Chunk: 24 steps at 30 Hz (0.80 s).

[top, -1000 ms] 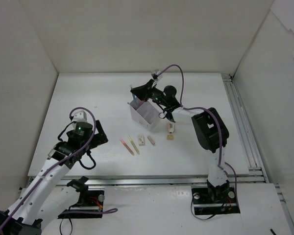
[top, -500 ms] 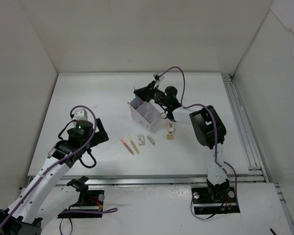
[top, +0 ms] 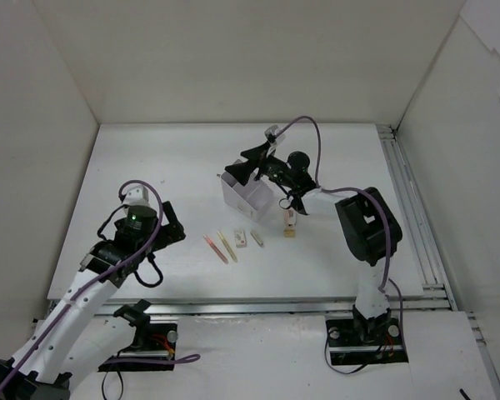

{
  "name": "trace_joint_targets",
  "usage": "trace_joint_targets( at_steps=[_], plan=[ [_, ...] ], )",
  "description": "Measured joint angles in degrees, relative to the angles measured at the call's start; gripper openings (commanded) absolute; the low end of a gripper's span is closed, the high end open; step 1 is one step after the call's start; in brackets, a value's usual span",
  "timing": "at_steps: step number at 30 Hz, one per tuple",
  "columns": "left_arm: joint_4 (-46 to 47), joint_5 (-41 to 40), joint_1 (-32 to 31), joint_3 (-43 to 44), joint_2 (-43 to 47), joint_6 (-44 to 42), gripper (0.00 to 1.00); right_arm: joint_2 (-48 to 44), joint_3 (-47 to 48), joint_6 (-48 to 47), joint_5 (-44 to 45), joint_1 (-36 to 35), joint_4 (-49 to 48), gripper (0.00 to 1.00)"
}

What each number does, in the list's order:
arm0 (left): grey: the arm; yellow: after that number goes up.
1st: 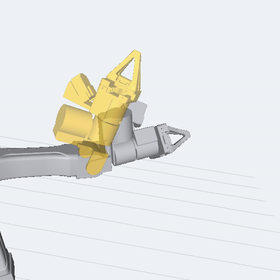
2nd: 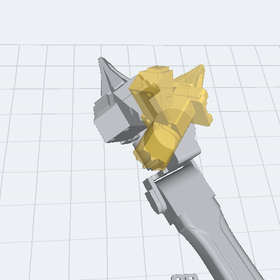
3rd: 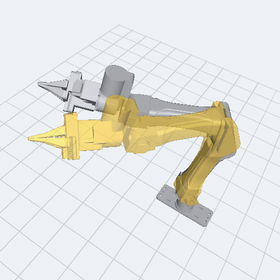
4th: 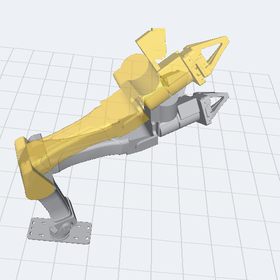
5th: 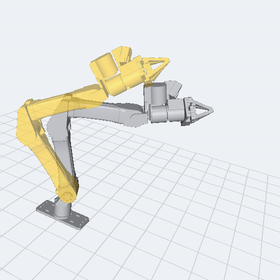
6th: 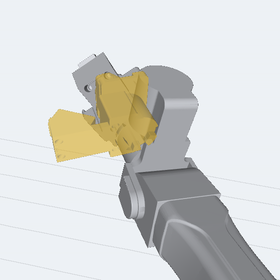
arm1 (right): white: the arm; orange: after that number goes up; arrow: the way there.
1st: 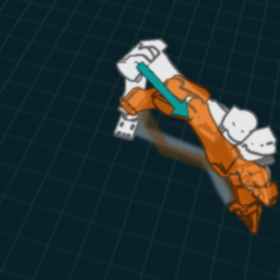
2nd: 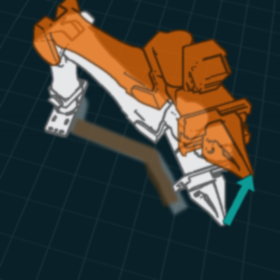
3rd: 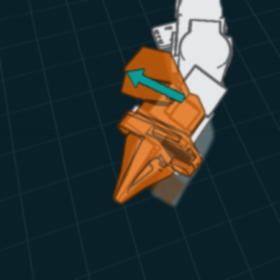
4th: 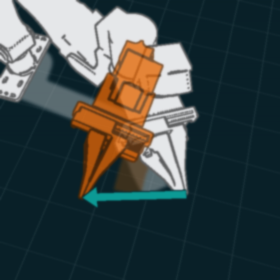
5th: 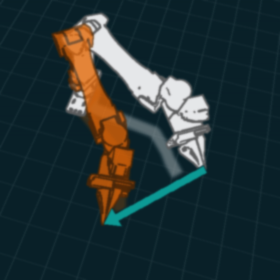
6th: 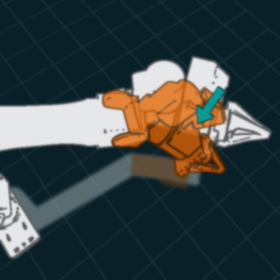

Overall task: Sort the stationery into containers
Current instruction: Place the pen in the storage box, then pick up the pen from the center of the board.

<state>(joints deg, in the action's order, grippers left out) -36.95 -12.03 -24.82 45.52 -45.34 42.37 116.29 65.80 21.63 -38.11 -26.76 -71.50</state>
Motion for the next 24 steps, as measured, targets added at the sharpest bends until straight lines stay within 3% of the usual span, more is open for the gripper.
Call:
trace_joint_targets(
  at_steps=[7,13,18,24],
  plan=[
    [0.4,0.5,0.0,0.0,1.6,-0.1,1.0,-20.0,-7.3,-12.3,7.4,-7.0,7.6,0.98],
    [0.4,0.2,0.0,0.0,2.5,0.6,1.0,-28.6,-3.0,-15.3,19.5,-13.5,32.3,0.98],
    [1.0,0.2,-0.4,-0.3,0.6,2.4,1.0,-29.5,-0.6,-12.8,35.7,-18.4,53.8,0.98],
    [2.4,1.7,-0.7,0.0,-10.2,6.9,1.0,-34.5,-6.8,-5.1,53.5,-18.2,66.2,0.98]
  ],
)
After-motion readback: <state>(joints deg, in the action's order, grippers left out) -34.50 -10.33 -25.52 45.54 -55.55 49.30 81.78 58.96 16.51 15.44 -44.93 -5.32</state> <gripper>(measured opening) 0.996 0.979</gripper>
